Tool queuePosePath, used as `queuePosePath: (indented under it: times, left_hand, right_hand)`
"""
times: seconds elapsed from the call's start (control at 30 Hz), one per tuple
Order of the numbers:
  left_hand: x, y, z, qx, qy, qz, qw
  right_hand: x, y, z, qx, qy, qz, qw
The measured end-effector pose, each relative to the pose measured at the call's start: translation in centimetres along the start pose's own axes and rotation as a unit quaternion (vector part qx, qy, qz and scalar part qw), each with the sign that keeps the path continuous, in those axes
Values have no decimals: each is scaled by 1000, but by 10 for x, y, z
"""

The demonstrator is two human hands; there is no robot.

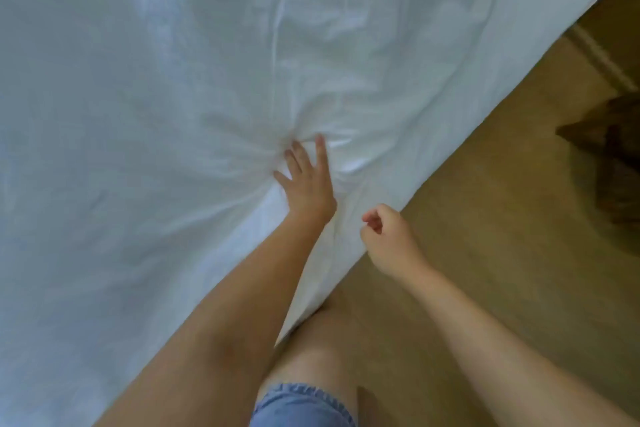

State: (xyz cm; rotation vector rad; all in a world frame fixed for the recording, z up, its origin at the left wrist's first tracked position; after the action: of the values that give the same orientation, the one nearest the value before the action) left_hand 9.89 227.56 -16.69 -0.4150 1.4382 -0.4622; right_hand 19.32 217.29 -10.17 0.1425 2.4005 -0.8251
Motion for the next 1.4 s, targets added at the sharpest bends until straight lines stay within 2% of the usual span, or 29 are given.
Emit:
queuePosePath:
  times: [0.07,0.13,0.2,0.23,0.27,0.33,0.37,0.4,0.47,0.53,0.57,0.63,0.67,0.73,0.8,0.87,0.9,0.97,1.0,1.1,1.17,1.2,1.27,1.3,1.33,1.4]
  left_hand:
    - [-24,42,19,-31,1,-26,999]
    - [-49,59,9,8,-97,-32,995]
    - [-65,36,-26,42,-146,-97,984]
    - [-74,14,-47,34,-173,-144,974]
    - [-82,-14,-70,9,-214,-194,957]
    - [-82,-53,-101,-42,-237,-265,934]
    - [-78,-57,-102,-44,-215,-279,935]
    - [-75,-53,-91,-36,-173,-290,941]
    - [-75,-31,-48,-9,-108,-281,953]
    - [-88,-10,6,3,-167,-227,959]
    - [-99,-1,34,10,-204,-179,962]
    - [-124,12,94,73,-235,-99,964]
    - [-133,19,125,104,-234,-80,963]
    - [-142,39,184,122,-205,-94,967]
    - [-135,58,229,76,-188,-164,965]
    - [-124,84,261,-4,-191,-208,959]
    - [-118,98,273,-38,-190,-213,958]
    - [-109,122,289,-67,-166,-174,968]
    - [-106,132,294,-75,-157,-139,975]
    - [-103,141,304,-107,-153,-108,977]
    - [-108,139,305,-125,-133,-96,978]
    - [-112,136,306,-142,-124,-89,978]
    - [-117,127,313,-185,-130,-78,971]
    - [-118,123,321,-209,-160,-79,962]
    - [-119,121,332,-233,-207,-75,947]
    - [-128,121,362,-253,-325,-25,911]
  right_hand:
    - [-25,33,5,23,-17,-6,1000]
    - [-43,61,5,49,-5,10,999]
    - [-57,88,-9,105,94,1,990]
    - [-65,100,-22,152,200,-13,968]
    - [-72,113,-34,182,323,-27,928]
    - [-91,147,-61,152,556,-39,816]
    - [-102,166,-75,126,613,-25,780]
    - [-112,186,-90,105,627,-3,772]
    - [-125,216,-108,100,546,65,829]
    - [-142,224,-98,105,382,175,901]
    - [-150,215,-81,124,298,228,919]
    - [-167,175,-34,183,222,275,917]
    - [-177,159,-11,195,218,267,918]
    - [-192,155,11,169,228,235,930]
    - [-201,169,9,89,181,145,969]
    - [-210,182,9,9,92,28,995]
    - [-217,187,17,-13,79,-43,996]
    - [-238,201,41,14,103,-157,982]
    - [-254,215,52,34,111,-166,979]
    - [-316,287,73,124,188,-56,973]
    - [-351,345,70,181,314,-28,932]
    - [-365,372,59,173,404,-56,897]
    - [-385,422,25,128,572,-106,803]
    - [-393,440,4,114,598,-104,786]
    - [-400,456,-17,107,582,-79,802]
    - [-411,475,-46,113,497,-20,860]
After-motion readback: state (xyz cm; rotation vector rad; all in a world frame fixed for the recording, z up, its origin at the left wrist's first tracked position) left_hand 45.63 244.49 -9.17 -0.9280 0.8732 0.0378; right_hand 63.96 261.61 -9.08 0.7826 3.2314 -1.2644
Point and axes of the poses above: each hand's wrist, its own y-axis towards the middle knuckle, its own x-axis out of the palm, z = x × y, the point moved 2 cm from there along y, towards the middle knuckle, and after that the axes turned 9 degrees about -x, right-handed, at the moved point
